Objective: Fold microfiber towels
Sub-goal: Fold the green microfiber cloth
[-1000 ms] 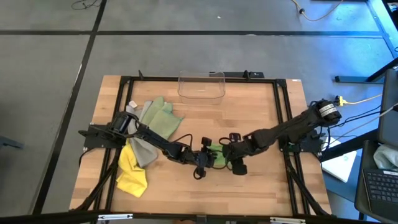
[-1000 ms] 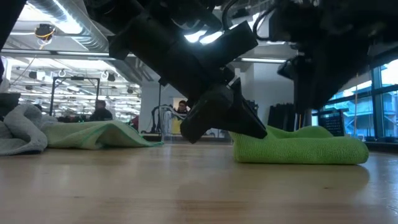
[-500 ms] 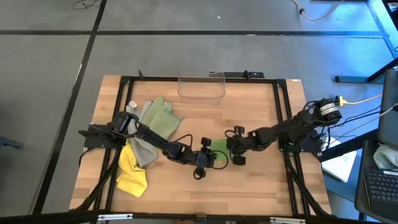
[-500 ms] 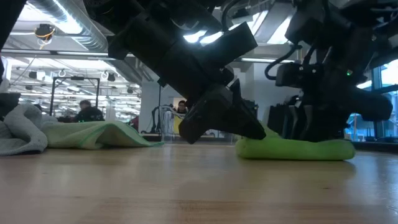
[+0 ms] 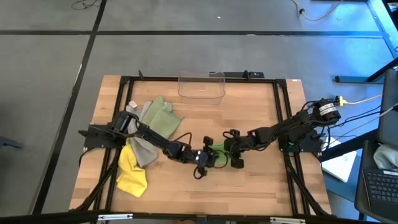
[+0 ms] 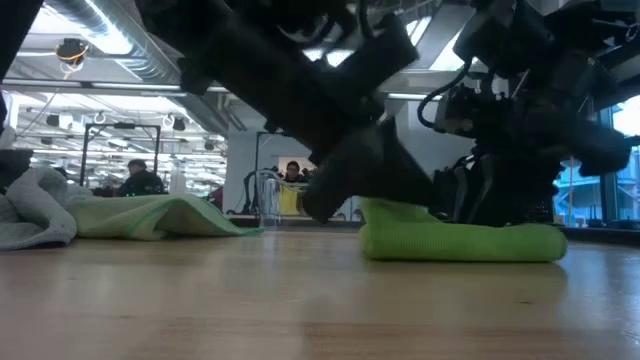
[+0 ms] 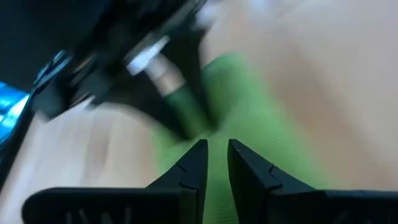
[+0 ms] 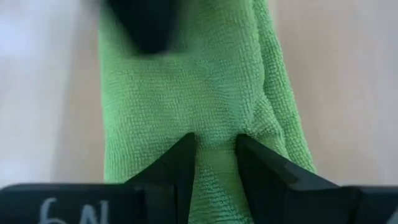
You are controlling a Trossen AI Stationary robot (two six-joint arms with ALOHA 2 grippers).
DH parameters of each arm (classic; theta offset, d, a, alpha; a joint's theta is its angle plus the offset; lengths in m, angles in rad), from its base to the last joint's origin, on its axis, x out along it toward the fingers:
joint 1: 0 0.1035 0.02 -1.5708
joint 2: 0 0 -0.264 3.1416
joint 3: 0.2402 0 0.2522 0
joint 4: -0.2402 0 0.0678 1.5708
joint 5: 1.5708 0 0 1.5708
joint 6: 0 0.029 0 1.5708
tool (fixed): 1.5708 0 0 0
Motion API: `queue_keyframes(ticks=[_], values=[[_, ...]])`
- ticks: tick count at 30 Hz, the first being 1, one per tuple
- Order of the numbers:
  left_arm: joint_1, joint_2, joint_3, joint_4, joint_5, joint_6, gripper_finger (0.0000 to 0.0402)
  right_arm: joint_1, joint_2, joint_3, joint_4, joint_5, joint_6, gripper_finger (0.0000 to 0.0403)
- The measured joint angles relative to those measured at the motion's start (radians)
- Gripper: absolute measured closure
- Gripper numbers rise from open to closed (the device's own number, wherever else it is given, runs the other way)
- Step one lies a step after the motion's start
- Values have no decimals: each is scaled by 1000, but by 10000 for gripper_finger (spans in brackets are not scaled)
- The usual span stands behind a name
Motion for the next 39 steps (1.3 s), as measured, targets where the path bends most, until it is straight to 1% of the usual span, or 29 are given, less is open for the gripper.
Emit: queue_keyframes(ticks=[3,6,8,11,15,19,21,24,27,31,33,35,39], values=[[42,0,0,-73,10,-56,345,3,0,10,-1,-36,20,281],[72,0,0,-136,58,-133,345,9,0,17,-1,-35,24,281],[79,0,0,-149,74,-160,345,15,0,21,-2,-35,23,281],[70,0,0,-143,74,-161,345,21,0,32,-3,-17,19,281],[44,0,0,-99,73,-131,345,37,0,57,-9,50,-9,281],[22,0,0,-62,45,-100,345,59,-3,95,-9,122,-31,281],[17,0,0,-60,30,-93,345,68,-3,102,-10,125,-28,281],[11,0,0,-57,13,-90,345,87,-3,95,-25,128,18,281],[7,0,0,-87,-17,-76,345,112,-4,65,-57,183,82,281],[-17,-3,0,-163,-168,-34,345,155,-4,23,-83,292,151,281],[-31,-6,0,-190,-226,-30,345,170,-4,0,-77,304,182,281],[-41,-8,0,-203,-257,-29,345,180,-5,-19,-69,305,212,281],[-50,-37,0,-207,-278,-27,345,200,-7,-66,-17,319,254,281]])
